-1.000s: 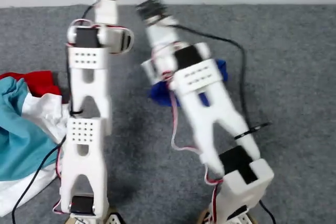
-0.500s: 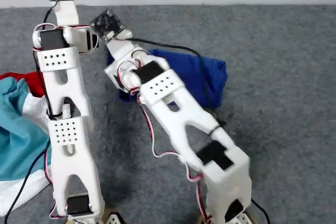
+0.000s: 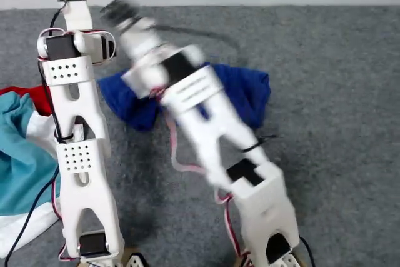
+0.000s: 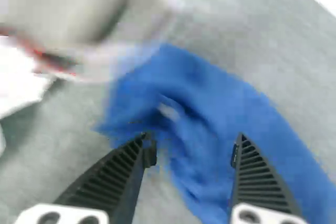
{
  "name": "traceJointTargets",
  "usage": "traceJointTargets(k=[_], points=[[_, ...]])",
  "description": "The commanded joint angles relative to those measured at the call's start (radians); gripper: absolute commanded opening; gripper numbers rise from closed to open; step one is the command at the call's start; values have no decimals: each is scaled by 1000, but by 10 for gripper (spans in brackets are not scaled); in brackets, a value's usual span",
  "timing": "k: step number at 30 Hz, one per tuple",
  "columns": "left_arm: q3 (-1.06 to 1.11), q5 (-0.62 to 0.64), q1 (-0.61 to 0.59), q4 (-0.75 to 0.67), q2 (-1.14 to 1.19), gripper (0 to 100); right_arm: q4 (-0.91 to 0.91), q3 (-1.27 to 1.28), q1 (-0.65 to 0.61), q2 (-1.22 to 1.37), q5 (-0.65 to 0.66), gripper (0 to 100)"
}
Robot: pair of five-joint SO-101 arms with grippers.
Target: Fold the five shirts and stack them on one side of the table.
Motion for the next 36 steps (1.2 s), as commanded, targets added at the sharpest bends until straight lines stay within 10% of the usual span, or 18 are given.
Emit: traceJointTargets(k=[1,9,23,36], points=[[-31,-5,8,15,-41,185,228,-164,193,-16,9,239],[223,-3,109,18,-55,185,341,23,490,-44,9,239],[1129,-123,209,9,-512,185,211,466,498,-104,6,238],[1191,-124,186,11,-545,185,-179,815,496,-104,0,237]])
